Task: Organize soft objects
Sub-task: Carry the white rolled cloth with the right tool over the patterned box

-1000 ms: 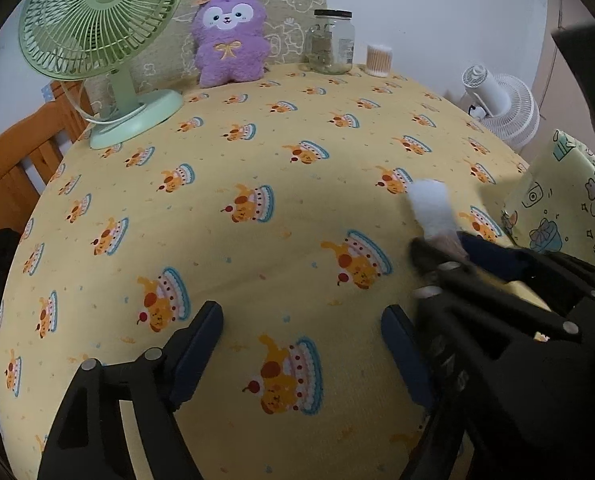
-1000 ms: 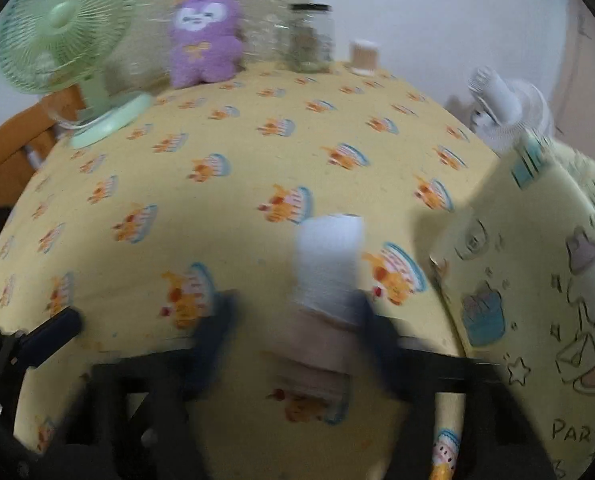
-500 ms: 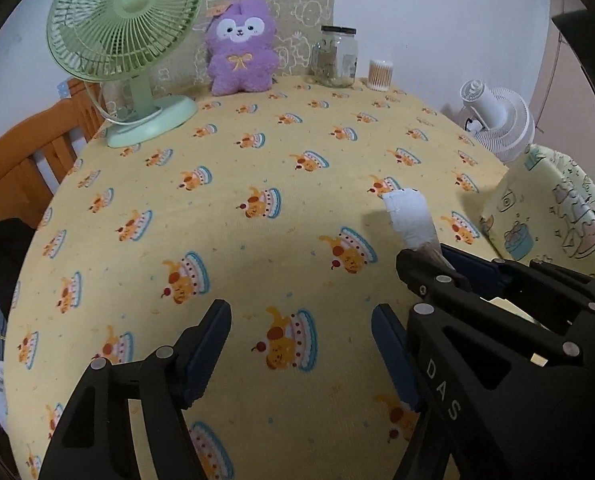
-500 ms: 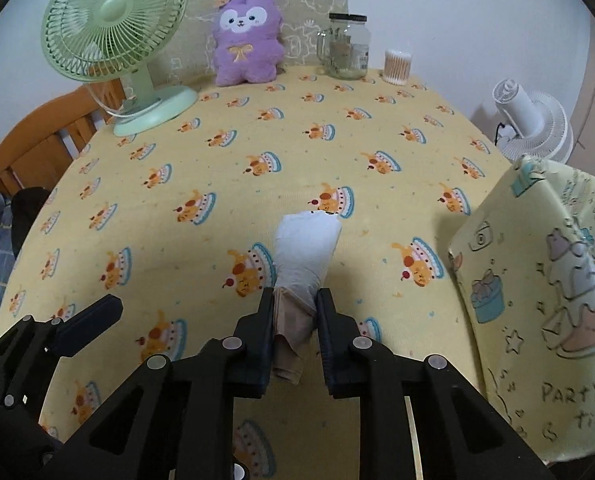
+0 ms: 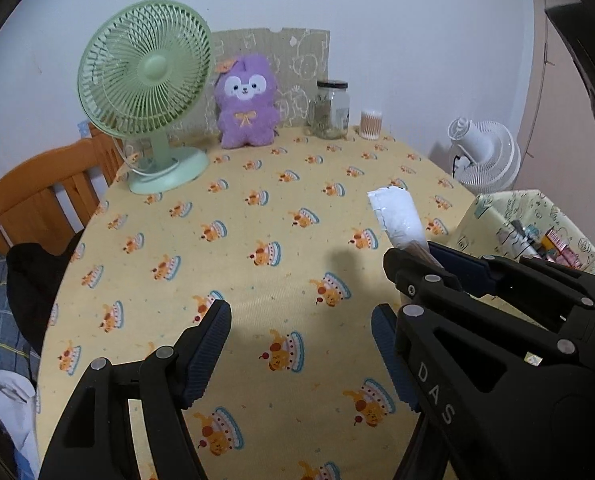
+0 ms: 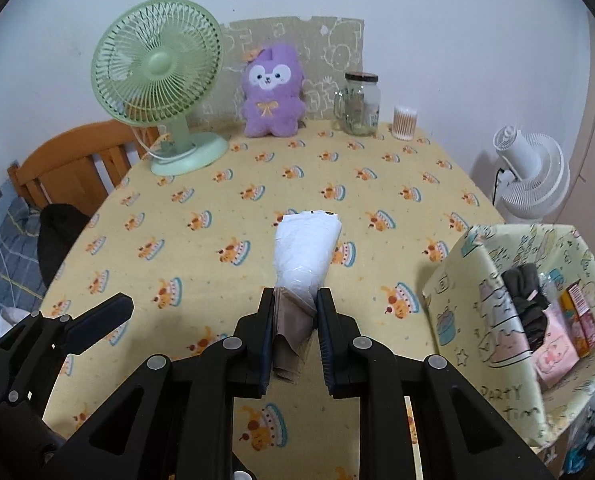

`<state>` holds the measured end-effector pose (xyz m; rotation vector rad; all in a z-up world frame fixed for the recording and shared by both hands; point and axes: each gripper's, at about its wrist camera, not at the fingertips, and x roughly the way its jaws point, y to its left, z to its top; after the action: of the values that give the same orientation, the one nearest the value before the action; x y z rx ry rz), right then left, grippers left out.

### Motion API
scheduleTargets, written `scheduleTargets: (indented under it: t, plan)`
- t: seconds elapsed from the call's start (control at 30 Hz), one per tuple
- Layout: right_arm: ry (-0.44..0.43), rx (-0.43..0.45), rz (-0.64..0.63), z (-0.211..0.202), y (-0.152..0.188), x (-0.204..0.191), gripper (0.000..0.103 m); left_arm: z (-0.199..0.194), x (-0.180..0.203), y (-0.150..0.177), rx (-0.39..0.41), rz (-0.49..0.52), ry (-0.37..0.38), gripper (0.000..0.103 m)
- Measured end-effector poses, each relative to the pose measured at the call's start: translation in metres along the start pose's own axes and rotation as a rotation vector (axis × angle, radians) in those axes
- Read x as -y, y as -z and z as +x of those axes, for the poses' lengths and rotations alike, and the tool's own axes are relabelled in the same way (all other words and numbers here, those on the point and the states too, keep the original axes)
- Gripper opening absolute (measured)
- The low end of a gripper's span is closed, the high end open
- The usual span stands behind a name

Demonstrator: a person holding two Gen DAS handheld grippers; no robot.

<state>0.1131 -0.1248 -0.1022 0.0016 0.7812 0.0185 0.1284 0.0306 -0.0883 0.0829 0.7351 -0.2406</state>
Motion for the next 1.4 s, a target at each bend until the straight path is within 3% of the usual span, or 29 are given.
scheduleTargets:
  t: [0.67,1.13,1.4]
  plan:
    - [-0.016,0.123,-0.062,-0.066,-0.034,0.015,0.022,-0.054,0.025,-0.033,0.129,-0.009,0.009,0.079]
    - [0.030,0.143,-0.018,-0.084,-0.039,0.061,0.022,-0.055,0.070,-0.050,0.144,0.017,0.039,0.080]
    - [0.081,0.171,0.008,-0.089,-0.040,0.095,0.022,-0.047,0.104,-0.060,0.168,0.034,0.041,0.087]
